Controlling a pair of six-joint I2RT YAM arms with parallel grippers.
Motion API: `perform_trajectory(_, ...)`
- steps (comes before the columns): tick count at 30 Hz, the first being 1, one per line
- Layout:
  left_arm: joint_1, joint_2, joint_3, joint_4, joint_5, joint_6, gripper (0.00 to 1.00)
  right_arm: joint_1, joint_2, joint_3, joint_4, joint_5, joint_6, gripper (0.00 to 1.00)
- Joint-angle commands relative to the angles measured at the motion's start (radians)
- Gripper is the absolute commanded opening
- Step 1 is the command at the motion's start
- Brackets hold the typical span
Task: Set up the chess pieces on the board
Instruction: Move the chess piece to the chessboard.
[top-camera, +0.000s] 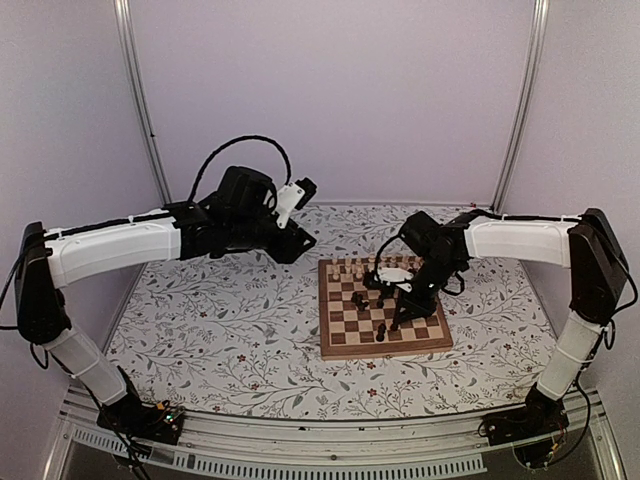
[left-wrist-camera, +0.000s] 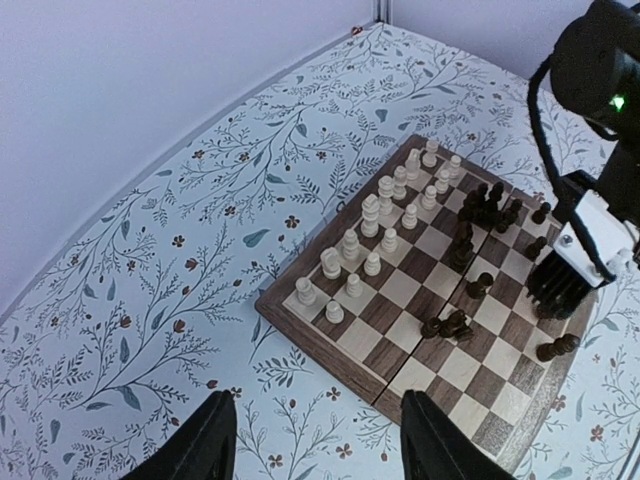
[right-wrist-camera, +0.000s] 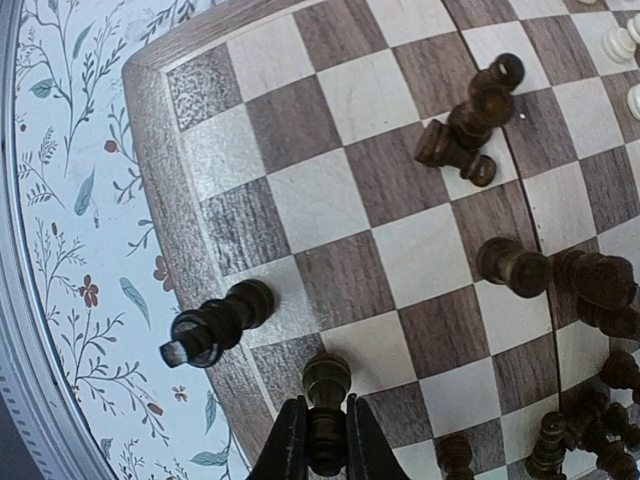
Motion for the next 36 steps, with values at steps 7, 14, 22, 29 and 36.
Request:
perform_trajectory(7,-0.014,0.014,0.03,-0.012,0.013,0.014,0.58,0.06,-0.03,-0.036,-0.029,0.047,-0.022,0.06)
perform_trajectory(14,-0.014,0.013,0.03,-0.014,0.018,0.014,0.58,0.067,-0.03,-0.032,-0.039,0.076,-0.022,0.06)
perform_trajectory(22,-0.015,0.016,0.032,-0.018,0.024,0.014,0.58,0.068,-0.04,-0.032,-0.035,0.081,-0.016,0.22)
perform_trajectory(29,-0.014,0.019,0.034,-0.019,0.024,0.015,0.58,0.068,-0.053,-0.012,-0.039,0.053,-0.015,0.45)
perform_trajectory(36,-0.016,0.022,0.035,-0.02,0.032,0.015,0.58,-0.072,-0.122,0.124,-0.079,-0.049,-0.035,0.53)
